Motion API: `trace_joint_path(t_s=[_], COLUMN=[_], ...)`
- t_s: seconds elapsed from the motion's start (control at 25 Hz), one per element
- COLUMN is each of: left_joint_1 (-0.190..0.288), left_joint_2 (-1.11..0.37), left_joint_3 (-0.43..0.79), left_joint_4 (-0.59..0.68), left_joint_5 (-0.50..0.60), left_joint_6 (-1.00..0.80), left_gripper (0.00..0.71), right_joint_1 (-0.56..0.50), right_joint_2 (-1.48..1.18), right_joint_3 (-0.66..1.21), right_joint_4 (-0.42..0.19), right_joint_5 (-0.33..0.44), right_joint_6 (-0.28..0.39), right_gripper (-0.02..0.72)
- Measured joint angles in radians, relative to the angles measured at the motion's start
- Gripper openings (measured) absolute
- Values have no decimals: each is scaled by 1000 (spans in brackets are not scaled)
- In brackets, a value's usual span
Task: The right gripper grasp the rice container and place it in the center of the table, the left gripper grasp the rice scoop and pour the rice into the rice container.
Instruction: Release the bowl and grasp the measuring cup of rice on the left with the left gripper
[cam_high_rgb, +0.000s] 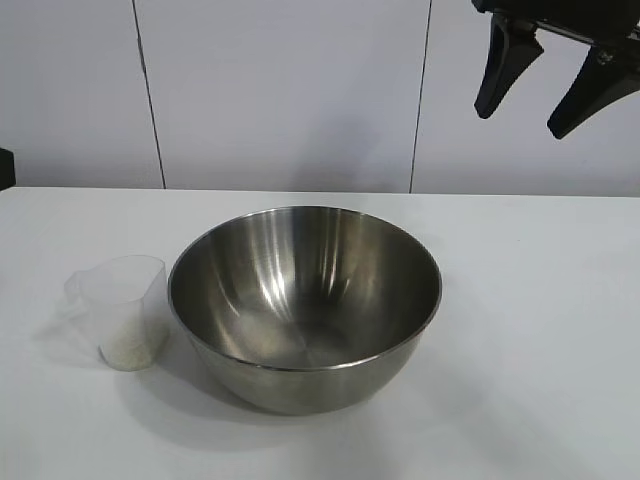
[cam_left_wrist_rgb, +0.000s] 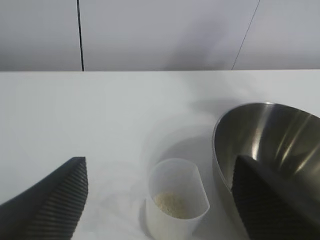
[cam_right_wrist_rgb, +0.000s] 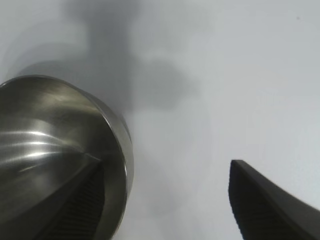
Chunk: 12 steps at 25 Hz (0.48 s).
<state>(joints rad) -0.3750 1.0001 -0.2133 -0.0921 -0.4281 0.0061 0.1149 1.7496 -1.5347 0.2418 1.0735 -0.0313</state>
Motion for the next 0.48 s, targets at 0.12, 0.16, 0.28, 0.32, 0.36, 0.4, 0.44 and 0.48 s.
trace_joint_path(t_s=[0.12, 0.16, 0.28, 0.32, 0.36, 0.4, 0.44, 0.48], left_joint_1=[0, 0, 0, 0, 0, 0, 0, 0], left_joint_2=[0, 0, 0, 0, 0, 0, 0, 0], left_joint_3=[18, 25, 57, 70, 86, 103, 121, 135], left_joint_4=[-3, -3, -3, -3, -3, -3, -3, -3], left_joint_5=[-22, -23, -41, -53, -69, -82, -94, -106], left_joint_6=[11, 11, 17, 19, 23, 26, 30, 39], left_gripper=[573, 573, 573, 573, 573, 573, 573, 573], right_joint_1=[0, 0, 0, 0, 0, 0, 0, 0], right_joint_2=[0, 0, 0, 0, 0, 0, 0, 0], right_joint_3=[0, 0, 0, 0, 0, 0, 0, 0], right_joint_4=[0, 0, 0, 0, 0, 0, 0, 0], right_joint_5=[0, 0, 0, 0, 0, 0, 0, 0], right_joint_6=[0, 0, 0, 0, 0, 0, 0, 0], right_gripper=[487, 487, 487, 487, 487, 487, 487, 487])
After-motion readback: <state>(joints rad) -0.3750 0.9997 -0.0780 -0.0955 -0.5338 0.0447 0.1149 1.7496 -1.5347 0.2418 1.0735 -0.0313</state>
